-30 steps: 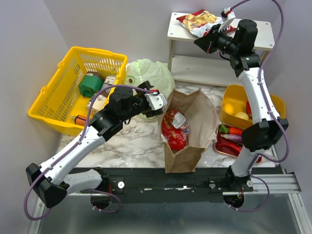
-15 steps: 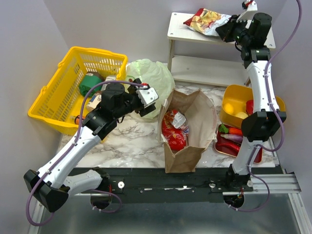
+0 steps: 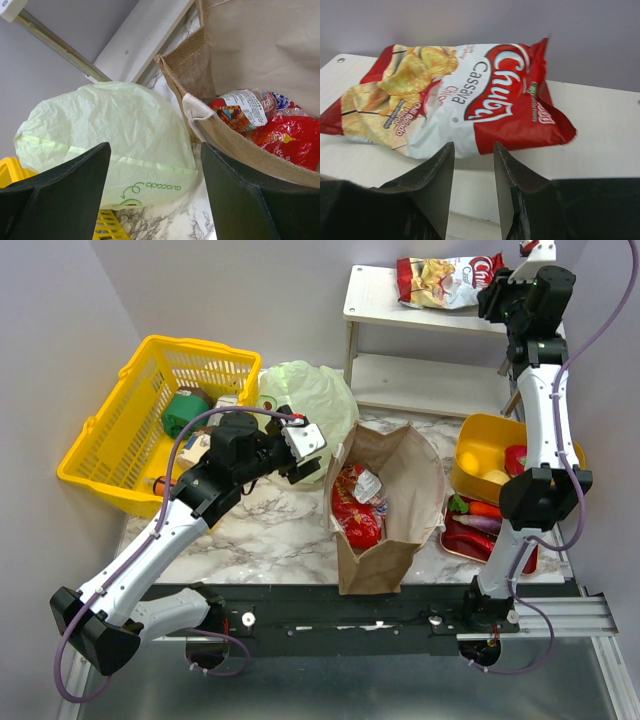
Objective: Untie the knot of the grocery bags and take out the mixed food
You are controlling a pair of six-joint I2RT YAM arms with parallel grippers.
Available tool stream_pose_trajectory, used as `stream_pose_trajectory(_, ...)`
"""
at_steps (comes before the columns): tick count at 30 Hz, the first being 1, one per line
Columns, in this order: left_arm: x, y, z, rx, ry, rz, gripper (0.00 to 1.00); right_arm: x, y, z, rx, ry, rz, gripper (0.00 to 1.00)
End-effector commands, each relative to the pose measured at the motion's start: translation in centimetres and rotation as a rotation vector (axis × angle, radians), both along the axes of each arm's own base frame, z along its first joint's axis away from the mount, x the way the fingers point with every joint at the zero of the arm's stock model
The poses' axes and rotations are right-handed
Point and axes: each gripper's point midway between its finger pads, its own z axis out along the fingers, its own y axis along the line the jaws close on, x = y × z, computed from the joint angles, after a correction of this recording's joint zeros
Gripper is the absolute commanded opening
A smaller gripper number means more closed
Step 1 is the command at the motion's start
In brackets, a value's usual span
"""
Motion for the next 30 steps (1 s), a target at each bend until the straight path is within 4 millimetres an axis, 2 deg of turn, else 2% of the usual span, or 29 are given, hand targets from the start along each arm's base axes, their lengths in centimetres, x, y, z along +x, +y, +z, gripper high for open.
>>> stream_pose_trajectory(1,-0.6,-0.1,-0.5,-0.016,0.029,-0.026,0.84,-0.3,-2.2,1.5,-0.037,-0.034,-0.06,0.46)
stream_pose_trajectory(2,-0.6,-0.1,-0.6,-0.016,0.031,-0.027,0.84,-1.0,-1.0,2.3,-0.027,-0.047,0.005,0.46)
stream_pose_trajectory(5,-0.6,-0.1,-0.6,-0.017,0.033,-0.028,0.84,-2.1,0.5,3.2,0.09,-0.047,0.06,0.49)
stream_pose_trajectory(7,-0.6,-0.1,-0.7,-0.014,0.035,-0.029,0.84,-2.4,0.6,3.3,0.183,-0.033,0.038,0.52)
stream_pose_trajectory(8,-0.6,0.0,-0.7,-0.014,0.038,-0.027,0.84,-2.3,-0.3,3.0,0.219,-0.027,-0.017,0.56)
stream_pose_trajectory(9,-0.6,0.0,-0.9,-0.006,0.044,-0.027,0.84,-2.5,-0.6,3.2,0.253,-0.026,-0.047,0.64)
stream_pose_trajectory(11,-0.7,0.2,-0.9,0.008,0.044,-0.026,0.84,-2.6,-1.1,3.7,0.328,-0.03,-0.073,0.71)
stream_pose_trajectory(13,-0.9,0.6,-1.7,0.049,0.068,-0.026,0.84,-2.6,-1.0,4.0,0.386,-0.026,-0.057,0.77)
stream_pose_trajectory(15,-1.2,1.0,-2.5,0.109,0.075,-0.036,0.84,-2.5,-1.1,4.2,0.418,-0.024,-0.047,0.78)
stream_pose_trajectory(21,-1.1,2.4,-3.5,0.21,0.11,-0.003,0.83,-2.1,-2.5,2.1,0.573,0.052,-0.13,0.78)
stream_pose_trajectory(22,-1.1,2.6,-3.7,0.218,0.113,0.002,0.83,-2.0,-2.6,2.2,0.596,0.052,-0.125,0.78)
stream_pose_trajectory(25,-1.2,3.0,-4.5,0.256,0.127,0.008,0.83,-0.9,-2.8,1.6,0.61,0.06,-0.121,0.78)
stream_pose_trajectory(26,-1.2,3.1,-4.7,0.263,0.133,0.01,0.83,-0.8,-2.9,2.5,0.605,0.037,-0.112,0.78)
stream_pose_trajectory(27,-1.2,3.2,-5.1,0.273,0.145,0.012,0.83,0.2,-3.1,1.3,0.604,0.051,-0.125,0.78)
stream_pose_trajectory(29,-1.1,3.3,-5.3,0.282,0.154,0.016,0.83,1.0,-3.4,1.2,0.607,0.039,-0.126,0.77)
stream_pose_trajectory(30,-1.1,3.3,-5.6,0.292,0.166,0.018,0.83,1.9,-3.5,0.1,0.607,0.049,-0.126,0.77)
